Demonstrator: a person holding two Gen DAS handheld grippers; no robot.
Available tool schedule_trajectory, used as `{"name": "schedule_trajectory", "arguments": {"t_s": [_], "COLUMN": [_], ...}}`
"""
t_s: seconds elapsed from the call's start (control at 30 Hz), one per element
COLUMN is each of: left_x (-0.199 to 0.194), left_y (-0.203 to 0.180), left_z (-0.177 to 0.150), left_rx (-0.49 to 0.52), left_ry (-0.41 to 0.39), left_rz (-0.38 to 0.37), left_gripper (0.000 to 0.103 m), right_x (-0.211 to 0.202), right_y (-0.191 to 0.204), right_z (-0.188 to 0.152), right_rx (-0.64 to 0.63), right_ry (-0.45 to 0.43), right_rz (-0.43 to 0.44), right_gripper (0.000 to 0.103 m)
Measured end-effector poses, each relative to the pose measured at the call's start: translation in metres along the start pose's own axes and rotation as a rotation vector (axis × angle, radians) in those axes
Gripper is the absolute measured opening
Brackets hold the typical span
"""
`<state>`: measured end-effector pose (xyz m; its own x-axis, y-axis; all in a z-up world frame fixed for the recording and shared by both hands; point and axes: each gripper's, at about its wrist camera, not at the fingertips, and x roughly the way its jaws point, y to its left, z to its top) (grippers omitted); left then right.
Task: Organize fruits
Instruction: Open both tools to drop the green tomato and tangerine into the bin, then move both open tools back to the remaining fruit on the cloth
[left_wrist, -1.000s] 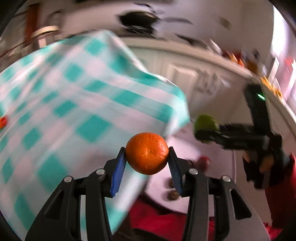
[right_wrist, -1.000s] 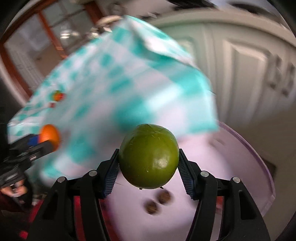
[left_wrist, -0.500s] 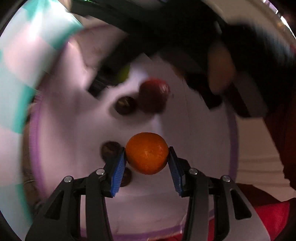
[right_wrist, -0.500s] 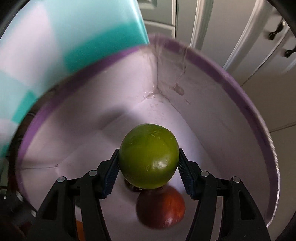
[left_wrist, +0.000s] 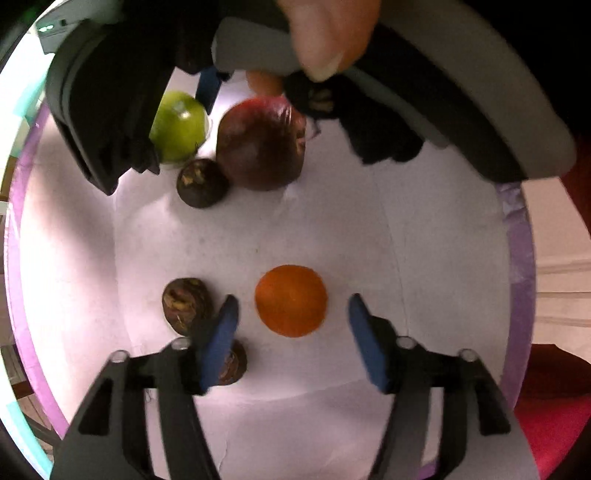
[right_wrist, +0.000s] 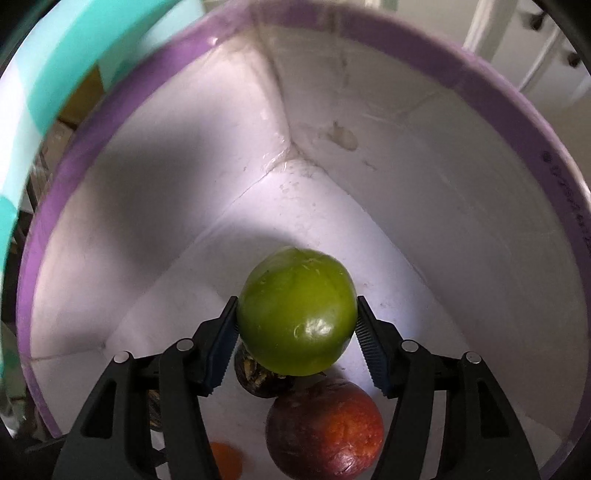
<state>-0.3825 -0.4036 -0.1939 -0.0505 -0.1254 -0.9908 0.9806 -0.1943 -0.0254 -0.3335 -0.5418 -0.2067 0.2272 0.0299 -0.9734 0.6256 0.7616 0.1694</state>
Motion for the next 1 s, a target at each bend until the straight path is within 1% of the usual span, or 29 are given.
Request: {"name": "schedule_trajectory", "arguments": {"t_s": [0.03, 0.07, 0.13, 0.17, 0.2, 0.23, 0.27, 0.3, 0.33, 0.37, 0.4, 0.43, 0.47, 0.5, 0.53, 0.57, 0.67, 0.73, 0.77, 0.8, 0.87, 0.93, 1.0], "left_x": [-0.003, -0.006, -0.019, -0.029, -0.048, -0.063, -0.081, -0.105, -0.130, -0.145, -0.171, -0.190, -0.209, -0.233, -0.252, -0.270, -0.305, -0.315, -0.319, -0.323, -0.325, -0.321, -0.327], "left_y": [-0.001, -0.002, -0.007, -0.009, -0.011, -0.013, -0.013, -0.010, -0.006, -0.002, 0.007, 0.014, 0.024, 0.037, 0.043, 0.055, 0.063, 0.077, 0.083, 0.084, 0.094, 0.107, 0.117], "left_z": [-0.002, -0.002, -0.008, -0.012, -0.019, -0.025, -0.031, -0.042, -0.053, -0.058, -0.071, -0.078, -0.091, -0.112, -0.129, -0.151, -0.192, -0.225, -0.239, -0.245, -0.273, -0.293, -0.311], "left_rx": [0.006, 0.012, 0.032, 0.041, 0.049, 0.051, 0.045, 0.022, -0.019, -0.054, -0.125, -0.184, -0.250, -0.339, -0.398, -0.478, -0.620, -0.708, -0.757, -0.782, -0.861, -0.915, -0.953], "left_ry": [-0.017, -0.031, -0.093, -0.142, -0.225, -0.295, -0.373, -0.473, -0.571, -0.633, -0.723, -0.779, -0.835, -0.910, -0.955, -1.008, -1.076, -1.091, -1.086, -1.082, -1.080, -1.074, -1.074], "left_rz": [0.014, 0.028, 0.075, 0.110, 0.172, 0.210, 0.240, 0.277, 0.323, 0.354, 0.396, 0.425, 0.451, 0.487, 0.510, 0.538, 0.592, 0.632, 0.651, 0.656, 0.668, 0.674, 0.677], "left_gripper": [0.067, 0.067, 0.068, 0.068, 0.068, 0.068, 0.073, 0.078, 0.085, 0.090, 0.093, 0.098, 0.101, 0.101, 0.101, 0.101, 0.101, 0.101, 0.101, 0.101, 0.101, 0.101, 0.101], "right_x": [-0.005, -0.013, -0.029, -0.040, -0.051, -0.067, -0.085, -0.097, -0.116, -0.129, -0.148, -0.161, -0.175, -0.195, -0.207, -0.218, -0.252, -0.264, -0.268, -0.271, -0.278, -0.279, -0.277], "right_y": [-0.003, -0.002, -0.004, -0.005, -0.006, -0.007, -0.008, -0.008, -0.007, -0.004, 0.002, 0.011, 0.019, 0.032, 0.045, 0.058, 0.100, 0.135, 0.147, 0.159, 0.186, 0.212, 0.238], "right_z": [0.000, 0.001, 0.000, -0.001, -0.003, -0.007, -0.013, -0.017, -0.024, -0.029, -0.035, -0.034, -0.036, -0.039, -0.040, -0.044, -0.047, -0.043, -0.042, -0.040, -0.041, -0.042, -0.046], "right_rx": [0.018, 0.033, 0.056, 0.067, 0.075, 0.085, 0.095, 0.101, 0.106, 0.107, 0.099, 0.089, 0.074, 0.050, 0.035, 0.016, -0.065, -0.118, -0.131, -0.143, -0.173, -0.206, -0.249], "right_ry": [-0.024, -0.048, -0.092, -0.117, -0.145, -0.188, -0.234, -0.267, -0.324, -0.368, -0.428, -0.464, -0.513, -0.591, -0.640, -0.692, -0.802, -0.832, -0.840, -0.848, -0.856, -0.864, -0.865], "right_rz": [0.013, 0.022, 0.028, 0.025, 0.025, 0.034, 0.050, 0.062, 0.081, 0.089, 0.089, 0.081, 0.069, 0.059, 0.060, 0.072, 0.107, 0.125, 0.136, 0.151, 0.181, 0.196, 0.200], "right_gripper": [0.076, 0.076, 0.077, 0.077, 0.077, 0.077, 0.077, 0.077, 0.077, 0.078, 0.078, 0.078, 0.079, 0.083, 0.087, 0.088, 0.088, 0.088, 0.088, 0.088, 0.088, 0.088, 0.088]}}
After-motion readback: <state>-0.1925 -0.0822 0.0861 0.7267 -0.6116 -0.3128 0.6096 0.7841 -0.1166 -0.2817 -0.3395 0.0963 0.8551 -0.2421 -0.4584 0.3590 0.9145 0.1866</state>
